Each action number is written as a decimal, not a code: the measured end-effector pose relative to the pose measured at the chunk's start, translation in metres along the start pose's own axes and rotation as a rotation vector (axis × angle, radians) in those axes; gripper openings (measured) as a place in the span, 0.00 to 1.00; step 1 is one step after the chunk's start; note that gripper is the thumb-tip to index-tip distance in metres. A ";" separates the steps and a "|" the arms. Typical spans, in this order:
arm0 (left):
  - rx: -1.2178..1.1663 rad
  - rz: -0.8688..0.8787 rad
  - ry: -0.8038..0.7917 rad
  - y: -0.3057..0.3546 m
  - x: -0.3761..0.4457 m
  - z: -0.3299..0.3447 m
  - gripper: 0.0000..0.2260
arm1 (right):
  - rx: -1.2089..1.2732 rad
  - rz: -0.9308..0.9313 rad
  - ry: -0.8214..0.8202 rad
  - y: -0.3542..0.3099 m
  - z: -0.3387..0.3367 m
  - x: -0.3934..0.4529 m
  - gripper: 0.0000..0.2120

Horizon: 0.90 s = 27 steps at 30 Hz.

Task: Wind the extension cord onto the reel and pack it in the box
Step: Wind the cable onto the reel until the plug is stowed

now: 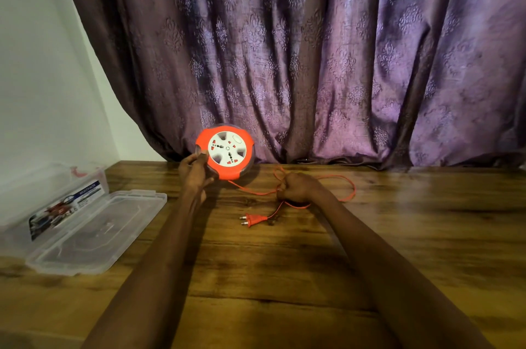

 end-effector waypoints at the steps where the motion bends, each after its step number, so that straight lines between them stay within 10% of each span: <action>1: -0.003 0.001 0.002 0.000 0.000 -0.002 0.14 | 0.210 -0.048 0.001 0.003 0.000 -0.001 0.07; 5: -0.020 0.007 0.005 0.000 -0.003 -0.005 0.15 | 0.957 -0.154 0.095 0.018 -0.014 -0.009 0.10; 11: -0.032 0.017 -0.008 -0.002 -0.002 -0.006 0.18 | 1.279 -0.075 0.313 0.054 -0.037 -0.023 0.07; 19: -0.031 0.015 -0.030 0.000 -0.002 -0.002 0.18 | 0.720 0.397 0.438 0.148 0.007 0.001 0.15; 27: -0.009 0.012 -0.052 -0.003 -0.014 0.014 0.15 | 0.378 0.432 0.391 0.110 -0.021 -0.048 0.18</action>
Point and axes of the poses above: each hand's wrist, its own x-axis towards the middle knuckle, its own z-axis out of the palm, y = z × x, the point moved 4 cm from there along x, towards the middle knuckle, and after that the axes turned 10 degrees about -y, right-handed, at the moved point
